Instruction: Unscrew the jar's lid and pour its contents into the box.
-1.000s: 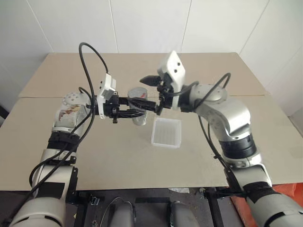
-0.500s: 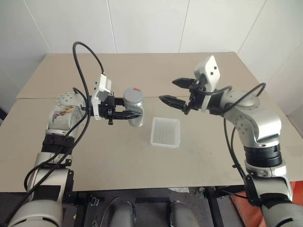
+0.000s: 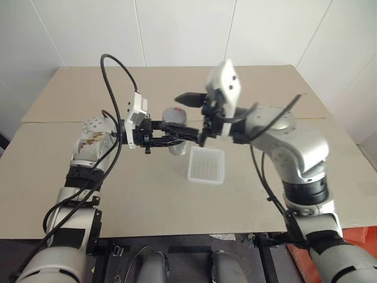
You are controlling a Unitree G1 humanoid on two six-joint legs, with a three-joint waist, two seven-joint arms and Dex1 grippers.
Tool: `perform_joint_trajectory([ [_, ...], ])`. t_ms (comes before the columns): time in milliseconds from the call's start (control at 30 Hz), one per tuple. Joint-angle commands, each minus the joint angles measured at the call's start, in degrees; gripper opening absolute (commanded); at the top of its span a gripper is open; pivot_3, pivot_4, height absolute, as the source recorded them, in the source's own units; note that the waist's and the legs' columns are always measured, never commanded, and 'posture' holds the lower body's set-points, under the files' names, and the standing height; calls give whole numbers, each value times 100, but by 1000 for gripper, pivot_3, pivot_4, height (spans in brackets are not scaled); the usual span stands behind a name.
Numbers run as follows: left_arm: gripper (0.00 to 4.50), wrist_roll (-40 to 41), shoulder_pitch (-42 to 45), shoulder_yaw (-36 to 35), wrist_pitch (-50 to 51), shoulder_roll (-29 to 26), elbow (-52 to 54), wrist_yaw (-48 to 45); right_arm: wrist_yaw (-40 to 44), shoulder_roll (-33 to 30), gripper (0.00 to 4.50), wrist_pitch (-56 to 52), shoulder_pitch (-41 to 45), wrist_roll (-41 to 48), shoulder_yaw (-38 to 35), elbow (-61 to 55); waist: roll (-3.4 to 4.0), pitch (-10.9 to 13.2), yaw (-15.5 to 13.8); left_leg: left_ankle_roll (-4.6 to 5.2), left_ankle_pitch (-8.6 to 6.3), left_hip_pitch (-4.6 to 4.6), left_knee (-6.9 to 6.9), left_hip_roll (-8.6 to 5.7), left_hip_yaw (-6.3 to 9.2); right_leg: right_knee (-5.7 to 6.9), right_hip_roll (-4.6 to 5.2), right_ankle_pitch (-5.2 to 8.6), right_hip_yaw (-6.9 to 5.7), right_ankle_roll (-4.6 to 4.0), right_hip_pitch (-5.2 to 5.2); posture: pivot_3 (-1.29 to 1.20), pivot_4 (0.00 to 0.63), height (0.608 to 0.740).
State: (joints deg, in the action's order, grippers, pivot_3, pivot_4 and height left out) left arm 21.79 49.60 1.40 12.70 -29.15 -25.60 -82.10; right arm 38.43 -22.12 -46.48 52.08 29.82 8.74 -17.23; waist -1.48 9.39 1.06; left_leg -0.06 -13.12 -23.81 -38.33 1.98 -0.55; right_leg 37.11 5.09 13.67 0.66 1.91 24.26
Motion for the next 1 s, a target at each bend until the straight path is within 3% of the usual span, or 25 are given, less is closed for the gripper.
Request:
perform_joint_trajectory([
  [33, 1929, 68, 115, -65, -65, -29, 119, -45, -214, 214, 4485, 371, 390, -586, 352, 509, 0, 0, -1, 0, 0, 0, 0, 0, 0, 0, 0, 0, 0, 0, 0, 0, 150, 740],
  [367, 1929, 150, -83, -144, 24, -179, 365, -107, -7, 229, 4485, 532, 474, -596, 16, 1075, 0, 0, -5, 0, 0, -1, 1, 0, 0, 0, 0, 0, -1, 0, 0, 0, 150, 740],
  [1000, 1929, 236, -235, -164, 140, -379, 540, -221, 648, -673, 4485, 434, -269, 93, -846, 481, 0, 0, -2, 0, 0, -1, 1, 1, -1, -4, 0, 0, -1, 0, 0, 0, 150, 740],
])
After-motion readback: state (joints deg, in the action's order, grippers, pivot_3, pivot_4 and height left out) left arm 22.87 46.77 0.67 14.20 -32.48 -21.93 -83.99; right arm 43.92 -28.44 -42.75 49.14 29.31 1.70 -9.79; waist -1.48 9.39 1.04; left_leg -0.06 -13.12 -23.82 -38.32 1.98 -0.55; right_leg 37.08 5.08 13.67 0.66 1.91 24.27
